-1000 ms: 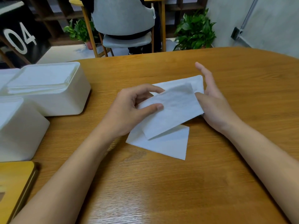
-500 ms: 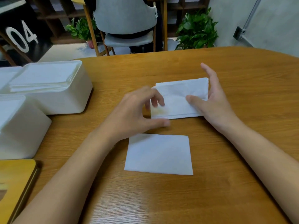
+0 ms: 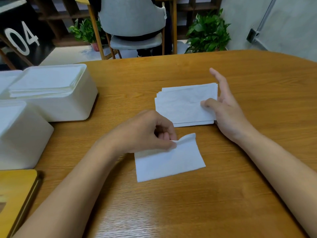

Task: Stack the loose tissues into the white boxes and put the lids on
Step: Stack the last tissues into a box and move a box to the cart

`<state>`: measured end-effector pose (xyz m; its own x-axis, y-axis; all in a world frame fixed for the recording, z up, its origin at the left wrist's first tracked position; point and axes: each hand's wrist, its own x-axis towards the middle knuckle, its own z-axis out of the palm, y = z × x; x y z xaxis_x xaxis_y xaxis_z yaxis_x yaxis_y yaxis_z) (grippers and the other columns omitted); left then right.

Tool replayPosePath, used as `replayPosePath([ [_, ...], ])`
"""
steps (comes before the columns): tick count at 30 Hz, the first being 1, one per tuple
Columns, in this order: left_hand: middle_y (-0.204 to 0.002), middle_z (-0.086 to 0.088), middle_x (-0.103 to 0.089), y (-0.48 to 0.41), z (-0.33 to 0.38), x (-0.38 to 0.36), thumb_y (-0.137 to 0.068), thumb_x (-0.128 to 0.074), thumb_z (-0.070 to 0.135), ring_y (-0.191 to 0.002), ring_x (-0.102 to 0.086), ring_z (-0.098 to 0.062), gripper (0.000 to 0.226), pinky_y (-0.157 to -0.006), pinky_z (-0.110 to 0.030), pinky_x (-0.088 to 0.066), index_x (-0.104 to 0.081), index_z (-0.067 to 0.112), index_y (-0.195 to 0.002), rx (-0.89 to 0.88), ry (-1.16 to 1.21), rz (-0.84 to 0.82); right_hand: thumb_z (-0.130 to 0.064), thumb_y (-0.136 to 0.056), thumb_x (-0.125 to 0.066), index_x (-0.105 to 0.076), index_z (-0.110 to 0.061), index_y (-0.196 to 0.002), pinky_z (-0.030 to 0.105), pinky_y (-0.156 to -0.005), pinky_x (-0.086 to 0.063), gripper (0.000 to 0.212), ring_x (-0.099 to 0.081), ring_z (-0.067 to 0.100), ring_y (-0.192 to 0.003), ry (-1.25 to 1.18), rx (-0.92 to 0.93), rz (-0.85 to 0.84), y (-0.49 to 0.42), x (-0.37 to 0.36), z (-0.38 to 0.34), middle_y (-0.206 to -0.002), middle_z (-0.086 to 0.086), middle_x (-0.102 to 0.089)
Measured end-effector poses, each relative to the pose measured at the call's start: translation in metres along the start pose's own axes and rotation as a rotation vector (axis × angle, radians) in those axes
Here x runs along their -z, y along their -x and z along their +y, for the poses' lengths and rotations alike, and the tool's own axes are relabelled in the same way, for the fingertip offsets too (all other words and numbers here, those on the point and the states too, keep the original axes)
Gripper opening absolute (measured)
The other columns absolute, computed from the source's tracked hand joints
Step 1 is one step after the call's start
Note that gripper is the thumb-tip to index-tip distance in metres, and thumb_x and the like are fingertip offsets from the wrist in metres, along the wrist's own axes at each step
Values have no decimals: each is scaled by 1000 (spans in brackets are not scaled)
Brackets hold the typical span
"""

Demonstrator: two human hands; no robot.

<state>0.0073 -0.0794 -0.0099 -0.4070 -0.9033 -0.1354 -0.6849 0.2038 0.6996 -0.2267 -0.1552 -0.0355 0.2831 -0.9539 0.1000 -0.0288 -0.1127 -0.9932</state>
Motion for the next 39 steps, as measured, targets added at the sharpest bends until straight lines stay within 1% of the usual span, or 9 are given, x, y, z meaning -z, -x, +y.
replayPosePath([
  [4,-84,2,-77,0,-1,4,-90,-83,17,-79,-69,-8,6,-70,-17,-47,-78,16,-90,-63,161,146,-39,-101,-62,-41,-53,-150,52,-113,-47,55,-62,20,-127,-58,-25,-36,0,-5,-2,-143,3,-61],
  [8,-90,2,-78,-1,-3,7,-89,-84,23,-86,-73,-15,11,-76,-29,-55,-78,18,-97,-119,261,354,-60,-99,-48,-35,-51,-153,57,-111,-49,56,-65,20,-128,-119,-62,-156,5,-12,-3,-144,1,-62],
  [12,-83,6,-75,-9,-8,0,-87,-86,28,-77,-68,-13,19,-67,-33,-49,-77,25,-103,-129,234,500,-51,-96,-57,-35,-55,-153,55,-110,-50,61,-67,23,-125,-116,-66,-236,11,-16,-5,-140,-3,-64],
  [16,-79,10,-72,-15,-12,-9,-84,-89,28,-73,-65,-3,26,-66,-25,-48,-77,23,-106,-151,141,616,-6,-94,-73,-21,-45,-160,39,-94,-61,93,-74,27,-111,2,5,-331,18,-18,-5,-123,7,-75],
  [23,-121,4,-61,-19,-17,-15,-87,-84,39,-108,-59,-10,53,-92,-18,-44,-64,22,-133,-168,-172,863,8,-96,-65,-25,-39,-160,45,-98,-59,89,-72,31,-113,44,79,-248,17,-19,-5,-126,15,-72],
  [28,-132,8,-63,-13,-15,-5,-89,-69,66,-121,-62,-10,57,-98,-30,-49,-51,51,-141,143,550,573,5,-91,-69,-28,-39,-159,42,-95,-60,91,-71,28,-117,-132,65,-105,9,-9,-1,-126,9,-73],
  [31,-120,22,-72,-17,-5,-13,-84,-82,54,-119,-70,-14,69,-103,-42,-56,-48,52,-144,102,887,520,0,-85,-71,-27,-38,-160,40,-96,-59,95,-68,26,-123,-190,63,-104,8,-9,-2,-130,3,-72],
  [33,-111,30,-73,-16,2,-18,-81,-84,39,-113,-71,-7,85,-98,-33,-57,-38,45,-152,35,841,554,3,-86,-70,-25,-35,-161,37,-96,-58,95,-67,25,-125,-173,97,-103,9,-7,-2,-131,2,-71],
  [39,-159,19,-39,-15,-3,-23,-78,-93,23,-144,-32,14,97,-107,0,-25,-37,29,-157,-102,392,707,15,-87,-72,-20,-28,-163,27,-88,-60,102,-71,7,-106,-3,167,-135,16,-10,-9,-115,-27,-72],
])
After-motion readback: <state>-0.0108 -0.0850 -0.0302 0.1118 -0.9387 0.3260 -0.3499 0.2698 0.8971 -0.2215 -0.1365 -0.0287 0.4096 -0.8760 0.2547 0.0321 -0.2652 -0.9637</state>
